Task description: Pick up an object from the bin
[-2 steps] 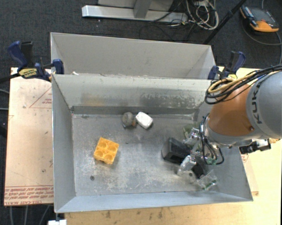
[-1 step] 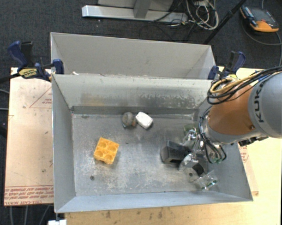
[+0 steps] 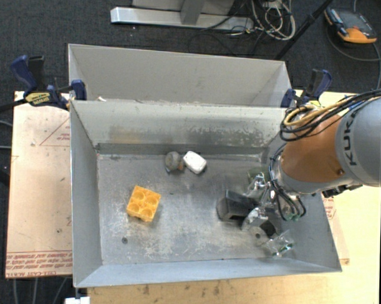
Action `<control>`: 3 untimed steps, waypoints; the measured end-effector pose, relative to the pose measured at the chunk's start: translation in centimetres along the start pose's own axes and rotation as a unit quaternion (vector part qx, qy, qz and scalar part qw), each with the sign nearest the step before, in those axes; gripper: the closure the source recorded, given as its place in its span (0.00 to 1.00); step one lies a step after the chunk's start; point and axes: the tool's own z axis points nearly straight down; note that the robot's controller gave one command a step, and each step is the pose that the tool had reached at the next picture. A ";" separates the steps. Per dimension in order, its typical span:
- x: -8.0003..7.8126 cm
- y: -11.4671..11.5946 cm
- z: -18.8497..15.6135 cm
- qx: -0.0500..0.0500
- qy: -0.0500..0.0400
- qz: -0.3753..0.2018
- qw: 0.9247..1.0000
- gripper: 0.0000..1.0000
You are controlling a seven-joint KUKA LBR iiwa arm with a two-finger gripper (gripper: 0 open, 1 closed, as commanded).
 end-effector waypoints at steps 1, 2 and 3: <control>0.0 0.0 -0.2 0.001 0.000 0.000 1.000 1.00; 0.4 -0.1 -1.2 0.003 0.005 -0.001 1.000 1.00; 0.5 -0.1 -3.0 0.004 0.006 -0.001 1.000 1.00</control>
Offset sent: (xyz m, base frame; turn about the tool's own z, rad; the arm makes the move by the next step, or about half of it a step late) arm 0.0000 0.0002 0.0641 0.0000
